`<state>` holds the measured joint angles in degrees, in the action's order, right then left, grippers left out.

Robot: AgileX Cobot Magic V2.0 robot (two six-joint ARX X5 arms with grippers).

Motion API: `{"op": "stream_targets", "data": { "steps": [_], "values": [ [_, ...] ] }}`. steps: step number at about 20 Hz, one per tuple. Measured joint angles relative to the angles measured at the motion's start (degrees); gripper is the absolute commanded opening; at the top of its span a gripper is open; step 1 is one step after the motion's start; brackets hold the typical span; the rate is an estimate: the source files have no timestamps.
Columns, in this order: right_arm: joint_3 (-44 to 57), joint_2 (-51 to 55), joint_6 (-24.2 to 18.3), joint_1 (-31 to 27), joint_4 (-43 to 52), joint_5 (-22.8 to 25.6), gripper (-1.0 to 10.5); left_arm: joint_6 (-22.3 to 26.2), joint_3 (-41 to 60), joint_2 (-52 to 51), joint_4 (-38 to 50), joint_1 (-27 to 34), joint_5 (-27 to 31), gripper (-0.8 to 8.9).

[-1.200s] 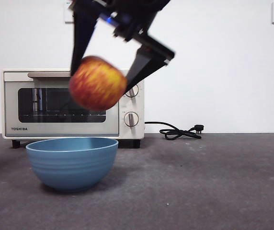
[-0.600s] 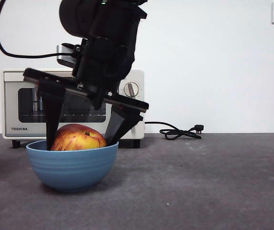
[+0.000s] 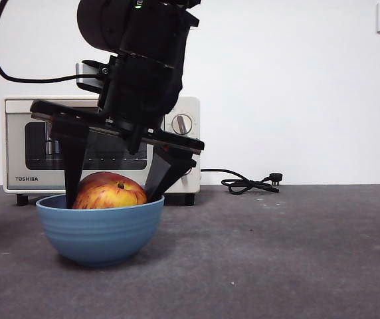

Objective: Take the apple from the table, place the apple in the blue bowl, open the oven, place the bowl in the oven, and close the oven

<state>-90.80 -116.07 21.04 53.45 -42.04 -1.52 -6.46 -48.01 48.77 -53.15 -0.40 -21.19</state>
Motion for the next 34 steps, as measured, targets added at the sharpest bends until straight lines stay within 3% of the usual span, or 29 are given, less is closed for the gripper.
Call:
{"op": "stream_targets", "data": {
  "steps": [8,15,16,18,19,20,25,26,30,34],
  "values": [
    [-1.4,0.0,0.0,0.1,-1.2,-1.1,5.0,0.9,0.0,0.0,0.0,0.0,0.7,-0.04],
    [-15.8,0.0,-1.2,1.3,-15.1,-1.1,5.0,3.0,0.0,1.6,2.0,0.0,1.7,-0.04],
    [-17.5,0.3,-1.8,1.6,-16.3,-1.2,4.8,3.1,0.0,2.5,2.5,0.0,1.7,-0.04],
    [-19.6,2.0,-3.1,2.1,-18.1,-0.9,2.6,3.3,0.0,5.0,4.4,0.0,1.7,-0.04],
    [-19.8,3.7,-3.8,2.2,-18.7,0.7,1.1,3.4,0.0,6.6,5.8,0.0,1.7,-0.04],
    [-19.8,5.5,-4.2,2.2,-20.2,3.4,0.4,3.4,-0.1,8.1,6.8,0.0,1.7,-0.04],
    [-19.3,12.1,-4.9,2.2,-31.3,26.0,-0.1,3.5,-8.4,16.1,8.5,0.0,1.5,-0.04],
    [-17.8,13.6,-5.0,1.8,-31.6,28.0,-0.1,3.5,-11.2,17.7,8.5,0.0,1.5,-0.04],
    [-4.4,24.2,-4.9,0.4,-27.0,28.6,-0.1,3.5,-23.5,24.9,8.8,0.0,1.5,-0.04],
    [16.2,39.2,-1.5,-1.0,-21.2,27.6,-0.1,3.5,-32.7,31.1,8.9,0.0,-0.7,-0.04]
  ]
}}
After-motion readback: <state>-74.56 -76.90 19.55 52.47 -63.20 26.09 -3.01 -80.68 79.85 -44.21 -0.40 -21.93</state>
